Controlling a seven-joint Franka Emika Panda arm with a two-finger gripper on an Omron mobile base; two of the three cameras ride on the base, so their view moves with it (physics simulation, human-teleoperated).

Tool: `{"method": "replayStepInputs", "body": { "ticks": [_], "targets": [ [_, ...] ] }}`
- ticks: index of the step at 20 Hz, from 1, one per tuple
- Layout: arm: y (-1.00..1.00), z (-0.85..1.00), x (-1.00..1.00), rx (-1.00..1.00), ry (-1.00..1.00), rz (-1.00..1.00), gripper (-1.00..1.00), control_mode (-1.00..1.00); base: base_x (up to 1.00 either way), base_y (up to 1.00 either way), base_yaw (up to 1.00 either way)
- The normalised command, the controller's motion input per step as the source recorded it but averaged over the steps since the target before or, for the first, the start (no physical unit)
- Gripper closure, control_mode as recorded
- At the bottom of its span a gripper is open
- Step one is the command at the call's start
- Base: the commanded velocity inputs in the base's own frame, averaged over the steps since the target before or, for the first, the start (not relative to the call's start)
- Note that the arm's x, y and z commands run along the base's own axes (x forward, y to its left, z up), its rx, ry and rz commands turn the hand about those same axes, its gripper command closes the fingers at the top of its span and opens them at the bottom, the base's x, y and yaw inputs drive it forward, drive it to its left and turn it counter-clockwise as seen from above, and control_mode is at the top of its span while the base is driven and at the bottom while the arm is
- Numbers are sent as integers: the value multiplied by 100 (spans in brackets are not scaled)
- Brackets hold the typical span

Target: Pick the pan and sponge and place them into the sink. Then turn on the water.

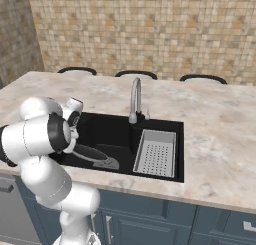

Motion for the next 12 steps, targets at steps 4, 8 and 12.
{"method": "replayStepInputs", "body": {
  "ticks": [4, 8, 12],
  "targets": [
    [6, -14, 27, 0, -3, 0, 100, -100, 0, 0, 0],
    [0, -22, 28, 0, -2, 0, 100, -100, 0, 0, 0],
    [0, -26, 28, 0, -1, 0, 100, -100, 0, 0, 0]
  ]
}}
